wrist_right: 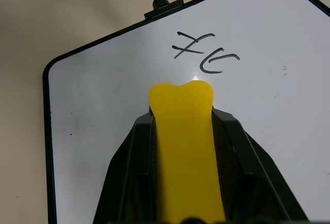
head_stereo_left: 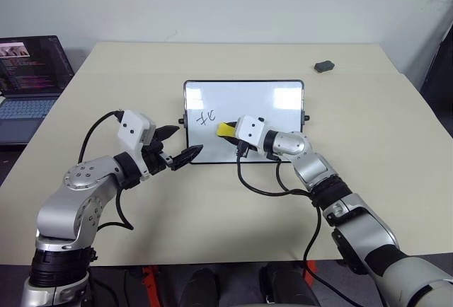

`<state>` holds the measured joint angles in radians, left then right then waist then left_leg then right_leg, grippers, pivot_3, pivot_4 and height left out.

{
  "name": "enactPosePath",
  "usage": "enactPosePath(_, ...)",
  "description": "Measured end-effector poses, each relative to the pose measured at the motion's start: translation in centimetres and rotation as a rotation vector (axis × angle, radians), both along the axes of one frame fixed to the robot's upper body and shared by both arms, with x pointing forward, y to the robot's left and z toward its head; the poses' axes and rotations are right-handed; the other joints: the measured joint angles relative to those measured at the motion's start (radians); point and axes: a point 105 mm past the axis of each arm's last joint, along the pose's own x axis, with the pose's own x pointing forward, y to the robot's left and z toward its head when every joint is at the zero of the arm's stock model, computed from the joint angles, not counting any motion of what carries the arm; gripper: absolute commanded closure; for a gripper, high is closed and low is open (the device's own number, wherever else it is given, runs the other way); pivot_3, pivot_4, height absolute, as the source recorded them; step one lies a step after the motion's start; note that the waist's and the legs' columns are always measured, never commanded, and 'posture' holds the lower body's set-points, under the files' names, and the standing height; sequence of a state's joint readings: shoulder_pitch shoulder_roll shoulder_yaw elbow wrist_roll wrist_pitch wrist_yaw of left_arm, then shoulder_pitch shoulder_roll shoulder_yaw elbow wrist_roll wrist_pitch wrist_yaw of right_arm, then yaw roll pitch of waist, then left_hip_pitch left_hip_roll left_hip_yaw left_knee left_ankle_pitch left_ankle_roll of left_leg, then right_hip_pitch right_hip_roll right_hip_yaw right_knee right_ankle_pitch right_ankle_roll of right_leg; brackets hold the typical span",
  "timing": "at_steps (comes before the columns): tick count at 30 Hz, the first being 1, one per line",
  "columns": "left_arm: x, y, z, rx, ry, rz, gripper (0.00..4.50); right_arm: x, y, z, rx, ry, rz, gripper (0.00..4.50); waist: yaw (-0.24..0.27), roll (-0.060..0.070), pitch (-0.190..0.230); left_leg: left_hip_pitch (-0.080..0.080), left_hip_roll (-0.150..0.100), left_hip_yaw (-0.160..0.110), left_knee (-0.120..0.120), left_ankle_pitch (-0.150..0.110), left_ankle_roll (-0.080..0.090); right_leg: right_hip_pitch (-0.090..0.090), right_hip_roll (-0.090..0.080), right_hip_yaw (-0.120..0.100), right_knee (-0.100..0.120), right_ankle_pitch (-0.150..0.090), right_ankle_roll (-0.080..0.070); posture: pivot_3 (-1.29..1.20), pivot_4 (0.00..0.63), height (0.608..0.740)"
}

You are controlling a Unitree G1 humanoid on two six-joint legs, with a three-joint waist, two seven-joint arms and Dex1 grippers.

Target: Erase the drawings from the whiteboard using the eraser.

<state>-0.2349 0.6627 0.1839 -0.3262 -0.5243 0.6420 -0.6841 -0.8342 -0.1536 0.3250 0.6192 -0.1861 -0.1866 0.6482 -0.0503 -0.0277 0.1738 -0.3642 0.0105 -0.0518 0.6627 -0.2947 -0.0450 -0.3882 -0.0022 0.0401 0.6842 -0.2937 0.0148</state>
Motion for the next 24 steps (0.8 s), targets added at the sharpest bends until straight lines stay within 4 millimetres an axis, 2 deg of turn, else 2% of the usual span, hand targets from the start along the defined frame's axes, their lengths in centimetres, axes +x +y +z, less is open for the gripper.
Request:
enactPosePath(4, 0.3, 0.1, 0.2, 0.001, -0.026, 0.027, 0.0, 0.8, -1.9, 2.2, 0.172, 0.046, -0.084, 3.4, 0.004, 0.0, 0.0, -0.002, 0.0, -0.001, 0.0, 0.0, 0.0, -0.001, 0.0, -0.001, -0.002, 0.0, 0.0, 0.0, 0.15, 0.74)
enactPosePath(7, 0.5, 0.3, 0.3, 0.004, -0.031, 0.044, 0.0, 0.4, -3.5, 3.0, 0.258, 0.084, -0.115, 3.4, 0.011, 0.0, 0.0, -0.004, 0.0, -0.001, -0.001, 0.0, 0.0, -0.002, 0.0, -0.001, -0.004, 0.0, 0.0, 0.0, 0.15, 0.74)
enactPosePath(13, 0.9, 0.5, 0.3, -0.036, -0.054, 0.095, 0.0, -1.9, -6.6, 1.8, 0.307, 0.193, -0.176, 3.4, 0.02, 0.0, 0.0, -0.014, 0.0, -0.001, 0.001, -0.001, -0.001, -0.012, -0.001, -0.001, -0.003, 0.0, 0.0, 0.0, 0.15, 0.74)
enactPosePath(16, 0.8, 0.6, 0.0, -0.041, -0.051, 0.115, 0.0, -3.1, -7.3, 1.5, 0.317, 0.229, -0.19, 3.4, 0.019, 0.0, 0.0, -0.018, 0.0, 0.0, 0.001, -0.001, -0.001, -0.017, -0.001, 0.0, -0.001, 0.0, 0.0, 0.0, 0.15, 0.74)
enactPosePath(24, 0.6, 2.2, -0.4, -0.064, -0.063, 0.246, 0.0, -5.7, -8.4, 0.5, 0.318, 0.29, -0.233, 3.4, 0.019, 0.0, 0.0, -0.018, 0.0, 0.0, 0.001, -0.001, -0.001, -0.017, -0.001, 0.0, -0.002, 0.0, 0.0, 0.0, 0.15, 0.74)
